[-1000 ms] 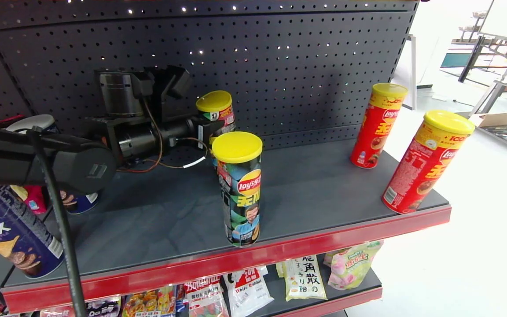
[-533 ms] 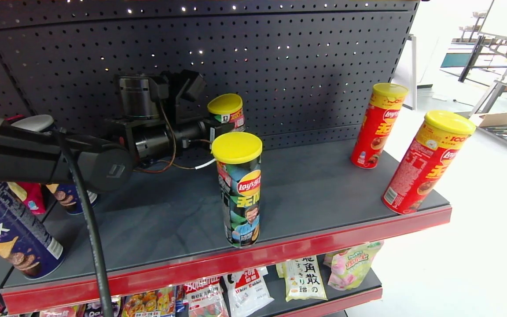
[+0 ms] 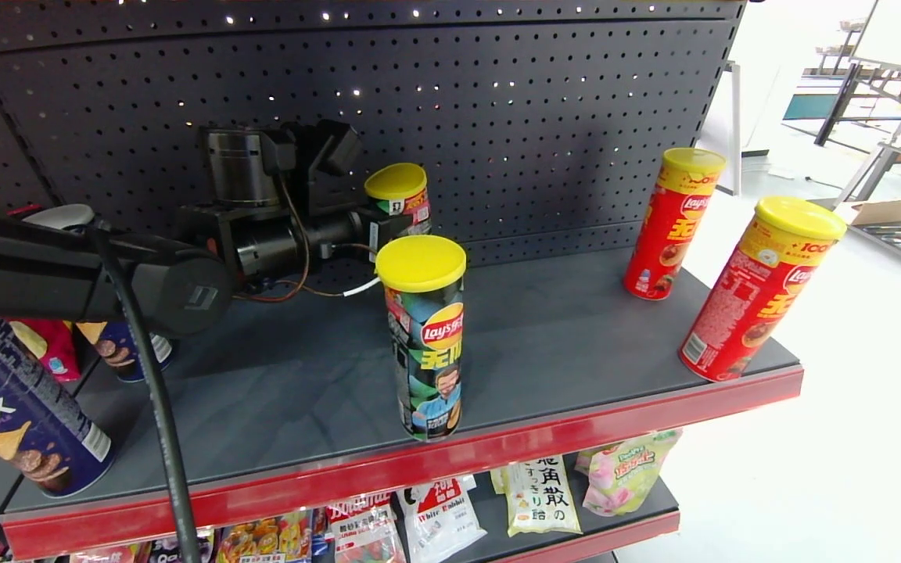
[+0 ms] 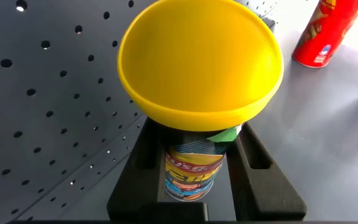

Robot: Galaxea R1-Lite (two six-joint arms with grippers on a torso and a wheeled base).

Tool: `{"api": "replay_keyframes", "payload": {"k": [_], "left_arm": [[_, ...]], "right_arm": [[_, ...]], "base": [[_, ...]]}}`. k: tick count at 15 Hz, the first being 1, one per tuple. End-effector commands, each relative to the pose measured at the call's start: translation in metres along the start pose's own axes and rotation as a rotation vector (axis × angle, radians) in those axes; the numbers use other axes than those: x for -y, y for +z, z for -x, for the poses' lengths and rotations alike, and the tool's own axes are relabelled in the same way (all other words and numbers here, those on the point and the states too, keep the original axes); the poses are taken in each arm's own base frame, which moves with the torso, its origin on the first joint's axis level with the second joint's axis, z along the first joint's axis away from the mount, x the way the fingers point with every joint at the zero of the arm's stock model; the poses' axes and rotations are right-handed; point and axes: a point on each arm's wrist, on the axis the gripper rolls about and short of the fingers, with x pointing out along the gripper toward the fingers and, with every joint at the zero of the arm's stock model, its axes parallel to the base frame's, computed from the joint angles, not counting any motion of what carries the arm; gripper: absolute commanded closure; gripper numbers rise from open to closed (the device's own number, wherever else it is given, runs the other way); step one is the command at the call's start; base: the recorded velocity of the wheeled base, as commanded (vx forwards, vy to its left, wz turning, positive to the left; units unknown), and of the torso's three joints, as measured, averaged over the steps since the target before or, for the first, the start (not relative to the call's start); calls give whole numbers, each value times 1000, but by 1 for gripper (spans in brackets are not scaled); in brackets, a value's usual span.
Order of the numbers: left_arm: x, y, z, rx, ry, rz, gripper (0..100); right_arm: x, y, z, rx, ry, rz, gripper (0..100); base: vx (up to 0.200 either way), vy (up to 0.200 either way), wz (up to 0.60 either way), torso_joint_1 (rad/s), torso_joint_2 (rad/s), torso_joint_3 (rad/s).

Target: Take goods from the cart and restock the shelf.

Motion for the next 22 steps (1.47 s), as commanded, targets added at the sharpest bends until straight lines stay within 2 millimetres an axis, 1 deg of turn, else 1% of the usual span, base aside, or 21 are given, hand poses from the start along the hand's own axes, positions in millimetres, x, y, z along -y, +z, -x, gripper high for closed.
{"api": "replay_keyframes", "payload": {"k": [1, 11, 12, 19, 20, 22], "left_arm": [[-1, 3, 6, -6, 4, 1, 100], [-3, 0, 6, -26, 26, 5, 100], [-2, 0, 6, -26, 24, 7, 0], [-2, 1, 8, -24, 26, 10, 0], [-2, 0, 10, -27, 26, 10, 0], [2, -3, 25, -45, 24, 14, 0]], "right_arm": [[0, 0, 0, 0, 1, 0, 0], [0, 0, 0, 1, 1, 0, 0], [0, 0, 0, 1, 1, 0, 0], [0, 0, 0, 0, 1, 0, 0], [0, 0, 0, 1, 3, 0, 0], [0, 0, 0, 1, 3, 0, 0]], "base": [[0, 0, 0, 0, 0, 0], [0, 0, 0, 0, 0, 0], [0, 0, 0, 0, 0, 0], [0, 0, 0, 0, 0, 0], [0, 0, 0, 0, 0, 0], [0, 0, 0, 0, 0, 0]]}}
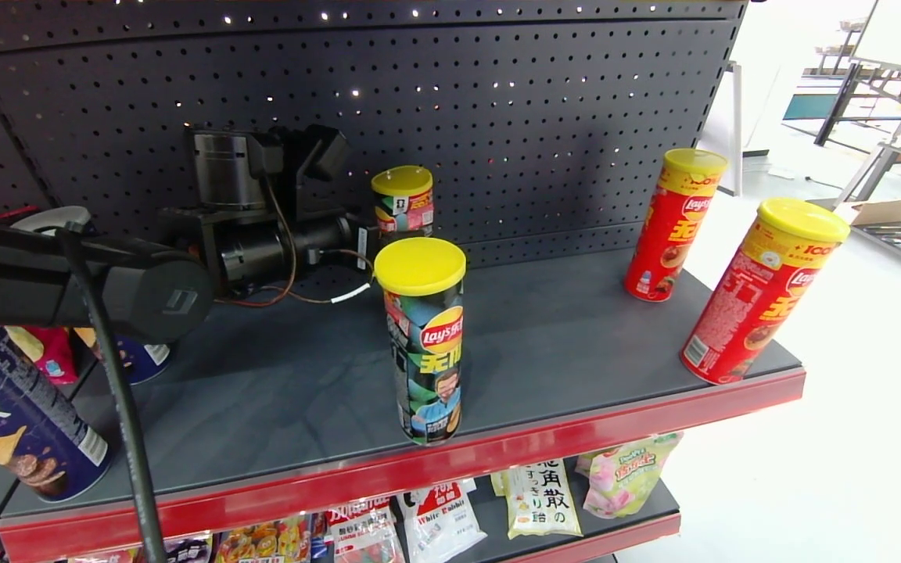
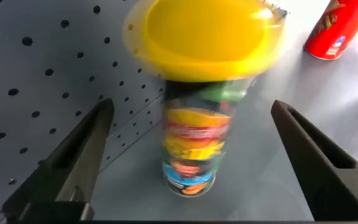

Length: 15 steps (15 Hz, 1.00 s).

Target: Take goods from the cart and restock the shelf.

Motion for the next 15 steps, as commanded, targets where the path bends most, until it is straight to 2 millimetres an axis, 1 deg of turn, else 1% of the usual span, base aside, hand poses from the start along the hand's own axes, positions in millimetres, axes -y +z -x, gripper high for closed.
{"api": "replay_keyframes", "payload": {"k": [1, 2, 5, 7, 8, 9, 11, 12, 13, 14, 15], "left_arm": [[4, 0, 23, -8, 2, 1, 0], [4, -2, 35, -16, 7, 4, 0], [8, -9, 87, -29, 35, 10, 0], [12, -15, 126, -22, 58, 13, 0], [16, -17, 149, -4, 73, 9, 0], [22, -19, 173, 16, 86, 5, 0], [42, -35, 239, -4, 95, 9, 0], [47, -40, 255, -11, 94, 12, 0], [61, -57, 295, -13, 106, 20, 0], [71, -78, 328, 22, 167, 21, 0], [77, -90, 344, 46, 226, 20, 0]], "right_arm": [[0, 0, 0, -1, 1, 0, 0], [0, 0, 0, 1, 1, 0, 0], [0, 0, 0, -1, 1, 0, 0], [0, 0, 0, 1, 1, 0, 0], [0, 0, 0, 1, 1, 0, 0], [0, 0, 0, -1, 1, 0, 0], [0, 0, 0, 1, 1, 0, 0], [0, 0, 0, 1, 1, 0, 0], [0, 0, 0, 1, 1, 0, 0], [0, 0, 0, 1, 1, 0, 0], [0, 0, 0, -1, 1, 0, 0]], "base": [[0, 0, 0, 0, 0, 0], [0, 0, 0, 0, 0, 0], [0, 0, 0, 0, 0, 0], [0, 0, 0, 0, 0, 0], [0, 0, 0, 0, 0, 0], [0, 0, 0, 0, 0, 0], [0, 0, 0, 0, 0, 0], [0, 0, 0, 0, 0, 0], [0, 0, 0, 0, 0, 0], [0, 0, 0, 0, 0, 0], [0, 0, 0, 0, 0, 0]]}}
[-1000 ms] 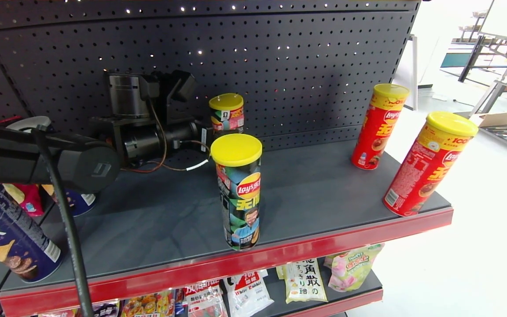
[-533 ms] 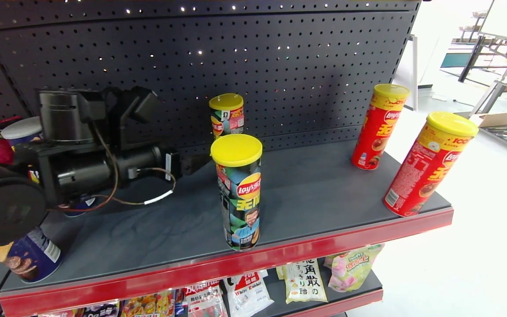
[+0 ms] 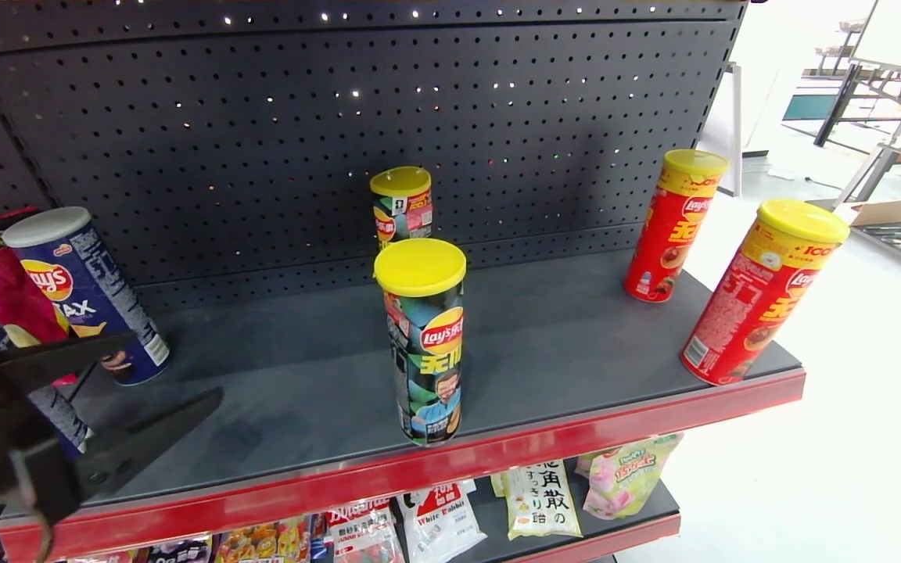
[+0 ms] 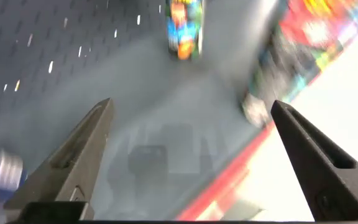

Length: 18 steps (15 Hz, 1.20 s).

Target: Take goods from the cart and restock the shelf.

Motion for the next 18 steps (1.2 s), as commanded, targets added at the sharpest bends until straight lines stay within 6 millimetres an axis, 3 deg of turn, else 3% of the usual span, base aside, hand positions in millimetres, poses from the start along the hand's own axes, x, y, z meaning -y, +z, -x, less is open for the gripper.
{"api": "replay_keyframes", "payload": {"k": [1, 6, 9, 11, 18], "left_arm": [[21, -65, 102, 134, 181, 14, 0], [24, -70, 122, 178, 299, 142, 0], [25, -78, 132, 217, 368, 75, 0], [25, -96, 132, 180, 468, 79, 0], [26, -102, 131, 130, 551, 8, 0]], "right_arm": [[0, 0, 0, -1, 0, 0, 0], [0, 0, 0, 0, 0, 0, 0], [0, 0, 0, 0, 0, 0, 0], [0, 0, 0, 0, 2, 2, 0], [0, 0, 0, -1, 11, 15, 0]], "base": [[0, 0, 0, 0, 0, 0], [0, 0, 0, 0, 0, 0], [0, 0, 0, 0, 0, 0], [0, 0, 0, 0, 0, 0], [0, 0, 86, 0, 1, 0]]}}
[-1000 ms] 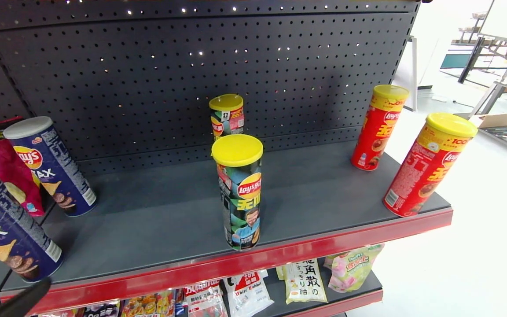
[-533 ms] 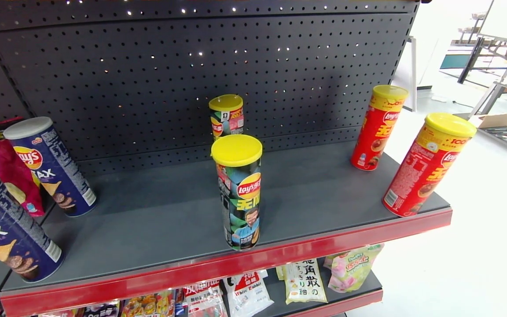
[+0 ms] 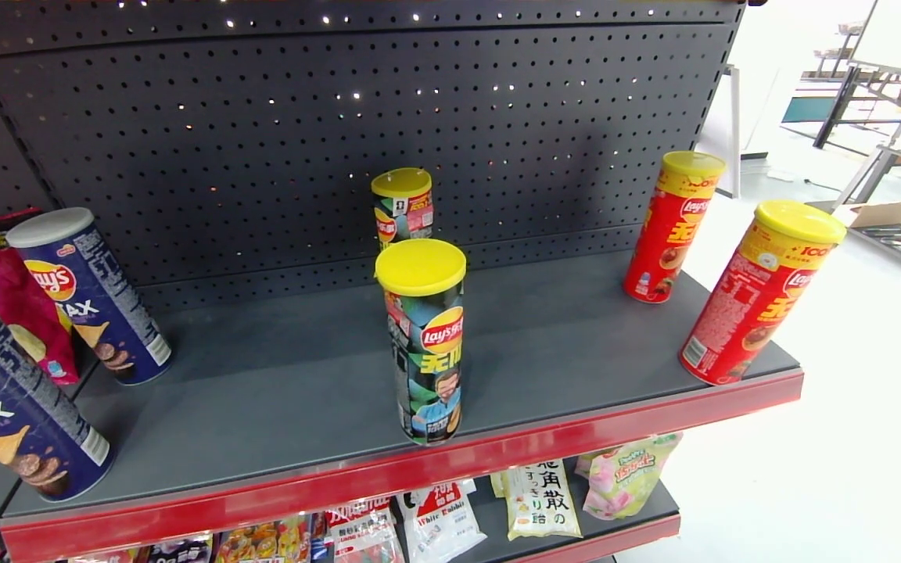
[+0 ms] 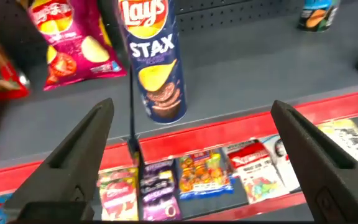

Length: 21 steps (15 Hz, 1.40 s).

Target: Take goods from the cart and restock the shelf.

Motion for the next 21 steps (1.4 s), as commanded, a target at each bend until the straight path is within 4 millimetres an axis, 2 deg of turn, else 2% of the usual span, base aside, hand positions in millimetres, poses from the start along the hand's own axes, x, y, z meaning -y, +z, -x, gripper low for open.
{"api": "replay_keyframes", "payload": {"k": [1, 4, 11, 15, 17, 19, 21], "left_arm": [[1, -3, -1, -13, 4, -2, 0], [1, -12, 2, 7, -1, 3, 0], [5, -29, -5, -31, -21, 78, 0], [11, -61, -20, -75, 10, 113, 0], [12, -60, -23, -108, 66, 145, 0], [14, -60, -23, -122, 216, 170, 0], [16, -62, -17, -49, 139, 163, 0]], "right_arm": [[0, 0, 0, 2, 2, 1, 0], [0, 0, 0, 2, 2, -1, 0], [0, 0, 0, 0, 1, -7, 0], [0, 0, 0, 0, 1, -8, 0], [0, 0, 0, 0, 1, -7, 0], [0, 0, 0, 0, 1, -7, 0], [0, 0, 0, 0, 1, -7, 0]], "base": [[0, 0, 600, -7, 2, 2], [0, 0, 600, -1, -2, -1], [0, 0, 0, 0, 0, 0], [0, 0, 0, 0, 0, 0], [0, 0, 0, 0, 0, 0], [0, 0, 0, 0, 0, 0], [0, 0, 0, 0, 0, 0]]}}
